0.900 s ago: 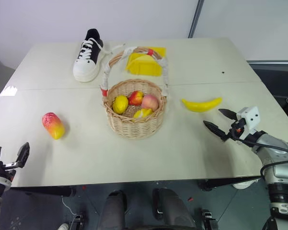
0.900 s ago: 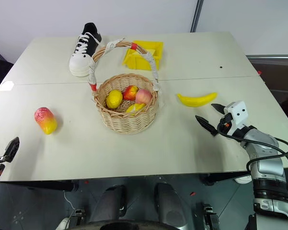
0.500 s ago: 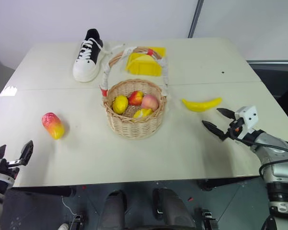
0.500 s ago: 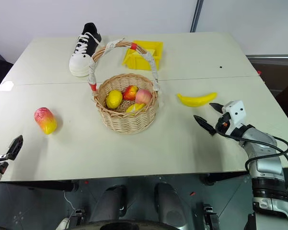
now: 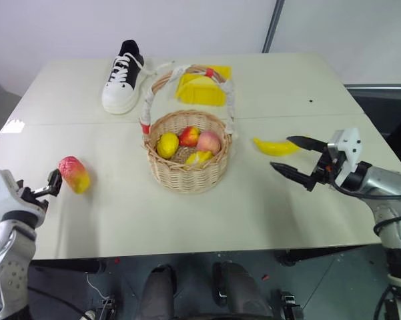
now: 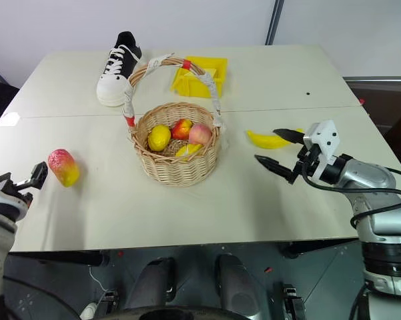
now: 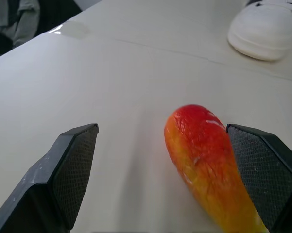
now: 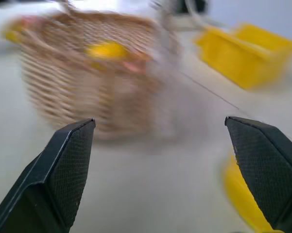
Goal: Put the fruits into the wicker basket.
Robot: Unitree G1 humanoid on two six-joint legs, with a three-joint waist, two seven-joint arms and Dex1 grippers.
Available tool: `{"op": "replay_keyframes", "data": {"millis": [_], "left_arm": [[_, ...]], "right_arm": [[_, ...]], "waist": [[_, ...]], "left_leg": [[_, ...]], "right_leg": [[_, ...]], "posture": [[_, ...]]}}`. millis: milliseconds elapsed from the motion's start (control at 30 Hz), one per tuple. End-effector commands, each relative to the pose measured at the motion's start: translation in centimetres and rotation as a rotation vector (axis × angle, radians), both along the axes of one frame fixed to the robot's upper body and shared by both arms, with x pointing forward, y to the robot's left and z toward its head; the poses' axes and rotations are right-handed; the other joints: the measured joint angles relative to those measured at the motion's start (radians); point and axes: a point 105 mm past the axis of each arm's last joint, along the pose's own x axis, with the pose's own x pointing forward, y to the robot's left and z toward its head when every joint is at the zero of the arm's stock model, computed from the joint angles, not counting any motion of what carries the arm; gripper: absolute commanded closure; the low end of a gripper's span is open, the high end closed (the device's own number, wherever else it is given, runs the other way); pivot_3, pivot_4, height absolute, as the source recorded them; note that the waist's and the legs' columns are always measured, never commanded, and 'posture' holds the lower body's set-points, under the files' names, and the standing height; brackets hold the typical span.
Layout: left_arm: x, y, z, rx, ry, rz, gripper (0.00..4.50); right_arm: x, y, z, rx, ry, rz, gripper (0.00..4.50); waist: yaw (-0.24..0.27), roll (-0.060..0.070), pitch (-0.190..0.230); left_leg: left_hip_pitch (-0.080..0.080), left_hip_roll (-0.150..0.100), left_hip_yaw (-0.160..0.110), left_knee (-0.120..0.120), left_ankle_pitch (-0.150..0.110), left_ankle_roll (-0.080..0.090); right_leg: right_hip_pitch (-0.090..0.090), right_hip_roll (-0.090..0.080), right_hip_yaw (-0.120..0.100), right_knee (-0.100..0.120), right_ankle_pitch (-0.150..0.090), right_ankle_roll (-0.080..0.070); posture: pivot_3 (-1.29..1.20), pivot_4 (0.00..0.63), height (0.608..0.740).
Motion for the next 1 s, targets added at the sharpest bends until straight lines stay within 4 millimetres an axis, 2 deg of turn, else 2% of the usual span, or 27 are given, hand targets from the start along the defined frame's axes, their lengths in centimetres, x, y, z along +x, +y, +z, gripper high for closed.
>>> {"op": "replay_keyframes", "data": {"millis": [33, 133, 233, 333, 567, 800, 900, 1000], "left_arm": [[0.4, -0.4, 0.5, -0.012, 0.013, 0.021, 0.0], [1.1, -1.1, 0.5, -0.022, 0.045, 0.008, 0.0], [2.3, -2.2, 0.5, -0.047, 0.098, -0.006, 0.0], [3.2, -3.1, 0.8, -0.038, 0.142, -0.024, 0.0], [3.7, -3.2, 0.1, -0.031, 0.284, 0.04, 0.0], [4.1, -3.6, -1.0, -0.077, 0.359, 0.048, 0.0], [4.4, -3.4, -1.3, -0.09, 0.365, 0.059, 0.76], [4.6, -3.3, -1.2, -0.082, 0.355, 0.069, 2.16]], "right_arm": [[-1.8, 2.8, 2.2, 0.007, -0.033, 0.131, 0.03], [-2.7, 5.1, 3.0, 0.015, -0.058, 0.219, 0.03], [-4.1, 8.7, 3.6, 0.035, -0.096, 0.359, 0.03], [-4.8, 10.5, 3.7, 0.049, -0.114, 0.423, 0.03], [-6.1, 12.7, 3.2, 0.068, -0.119, 0.528, 0.03], [-6.2, 12.6, 2.3, 0.07, -0.128, 0.523, 0.03], [-6.2, 12.6, 2.2, 0.072, -0.135, 0.522, 0.0], [-6.3, 12.5, 2.0, 0.07, -0.139, 0.519, 0.0]], "waist": [[0.0, -0.001, 0.0], [0.001, -0.001, 0.0], [0.003, -0.001, 0.0], [0.003, -0.002, -0.001], [0.003, -0.003, -0.001], [0.004, -0.003, -0.001], [0.003, -0.003, -0.001], [0.001, -0.003, -0.001]], "left_leg": [[0.0, 0.0, 0.0, 0.0, 0.0, 0.0], [0.0, 0.0, 0.0, 0.0, 0.0, 0.0], [0.0, 0.0, 0.0, 0.0, 0.0, 0.0], [0.0, 0.0, 0.0, 0.0, 0.0, 0.0], [-0.001, -0.001, -0.001, 0.0, 0.0, 0.0], [-0.001, -0.001, -0.001, 0.0, 0.0, 0.0], [-0.001, -0.001, -0.001, 0.0, 0.0, 0.0], [-0.001, -0.001, -0.001, 0.0, 0.0, 0.0]], "right_leg": [[0.0, 0.0, 0.0, 0.0, 0.001, 0.001], [0.0, 0.0, 0.0, 0.0, 0.0, 0.001], [0.0, 0.0, 0.0, 0.0, 0.0, -0.001], [0.0, 0.0, 0.0, 0.0, 0.001, 0.002], [0.0, 0.0, -0.001, 0.0, 0.003, 0.0], [0.0, 0.0, -0.001, 0.0, 0.003, 0.0], [0.0, 0.0, -0.001, 0.0, 0.003, 0.0], [0.0, 0.0, -0.001, 0.0, 0.003, 0.0]], "posture": [[0.0, 0.15, 0.74], [0.0, 0.15, 0.74], [0.0, 0.15, 0.74], [0.0, 0.15, 0.74], [0.0, 0.15, 0.74], [0.0, 0.15, 0.74], [0.0, 0.15, 0.74], [0.0, 0.15, 0.74]]}}
